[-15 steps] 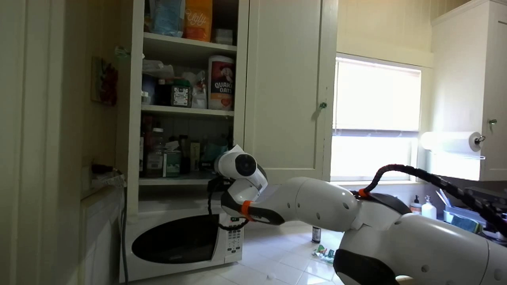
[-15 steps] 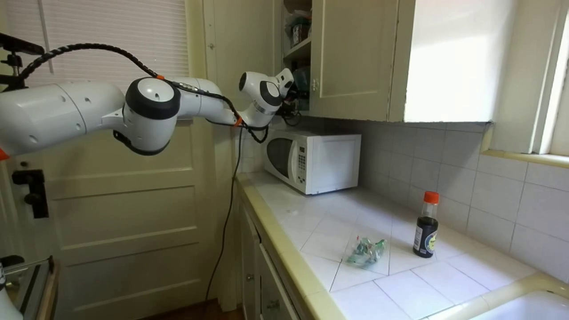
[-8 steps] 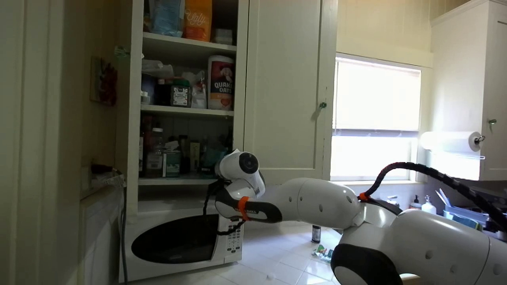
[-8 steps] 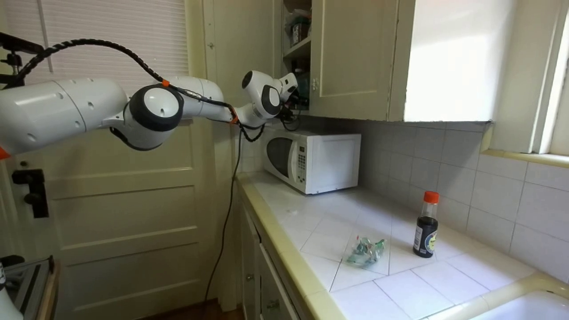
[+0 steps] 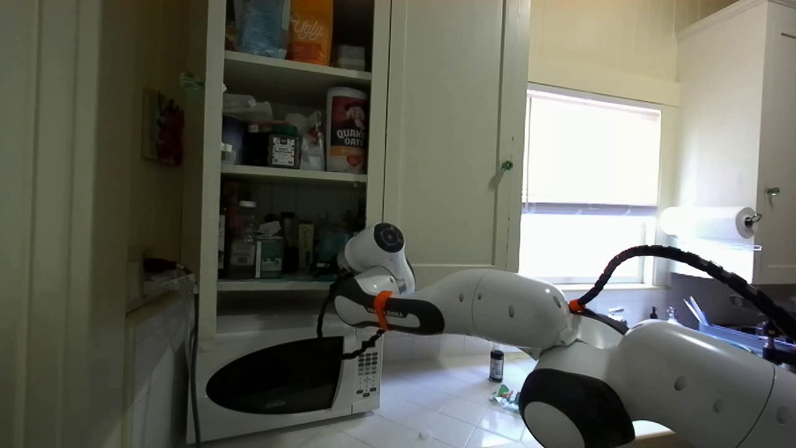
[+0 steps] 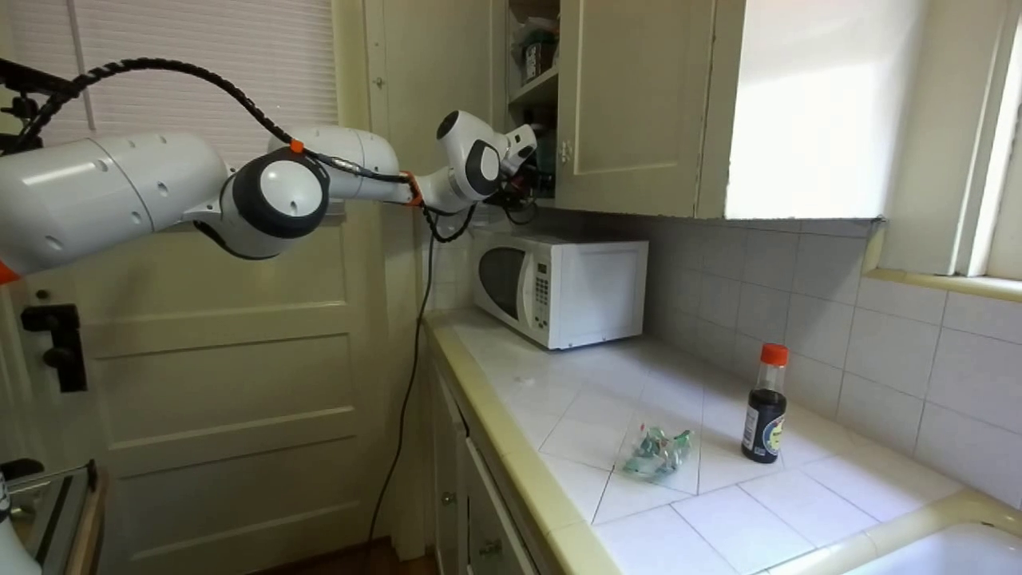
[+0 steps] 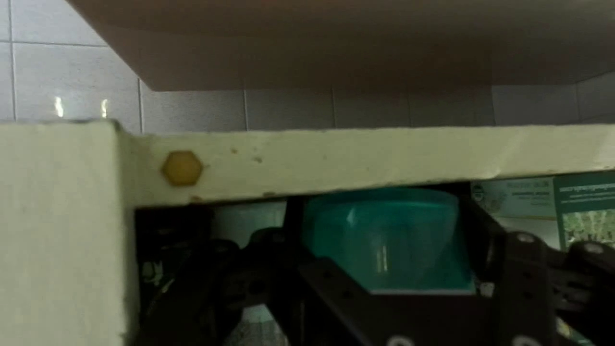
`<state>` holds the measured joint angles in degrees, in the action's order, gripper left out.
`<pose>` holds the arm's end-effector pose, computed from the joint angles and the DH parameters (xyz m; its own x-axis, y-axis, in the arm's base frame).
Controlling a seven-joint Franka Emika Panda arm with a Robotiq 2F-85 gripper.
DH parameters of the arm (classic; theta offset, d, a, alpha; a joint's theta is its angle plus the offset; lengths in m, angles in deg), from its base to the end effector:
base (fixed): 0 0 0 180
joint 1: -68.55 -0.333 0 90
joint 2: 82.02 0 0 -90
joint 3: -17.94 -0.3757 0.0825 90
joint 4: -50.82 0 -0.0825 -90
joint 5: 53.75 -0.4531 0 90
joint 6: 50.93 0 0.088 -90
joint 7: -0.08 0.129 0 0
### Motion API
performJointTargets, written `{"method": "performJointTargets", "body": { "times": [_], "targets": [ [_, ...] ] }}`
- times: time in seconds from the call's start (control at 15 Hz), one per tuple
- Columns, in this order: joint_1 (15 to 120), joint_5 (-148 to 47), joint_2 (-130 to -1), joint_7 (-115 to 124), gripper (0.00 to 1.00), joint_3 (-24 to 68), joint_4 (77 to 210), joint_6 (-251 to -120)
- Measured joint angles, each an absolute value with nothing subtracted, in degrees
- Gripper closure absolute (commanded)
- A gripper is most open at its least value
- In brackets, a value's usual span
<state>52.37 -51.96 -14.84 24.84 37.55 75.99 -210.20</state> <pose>0.9650 0.2000 0.5089 0.3500 -0.0582 0.9349 -0.0110 -0.9983 -0.0580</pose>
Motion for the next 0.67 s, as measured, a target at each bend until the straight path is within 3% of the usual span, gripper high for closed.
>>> {"method": "performJointTargets", "body": {
  "times": [0.27, 0.33, 0.47, 0.67],
  "targets": [
    [52.9, -49.7, -15.8, 22.1, 0.47, 34.6, 76.0, -207.1],
    [53.0, -49.2, -15.9, 21.8, 0.06, 34.3, 76.0, -206.6],
    [53.0, -48.5, -16.2, 21.6, 0.00, 34.0, 76.0, -205.6],
    [52.7, -47.1, -16.4, 21.5, 0.00, 33.9, 76.0, -203.7]
  ]
}}
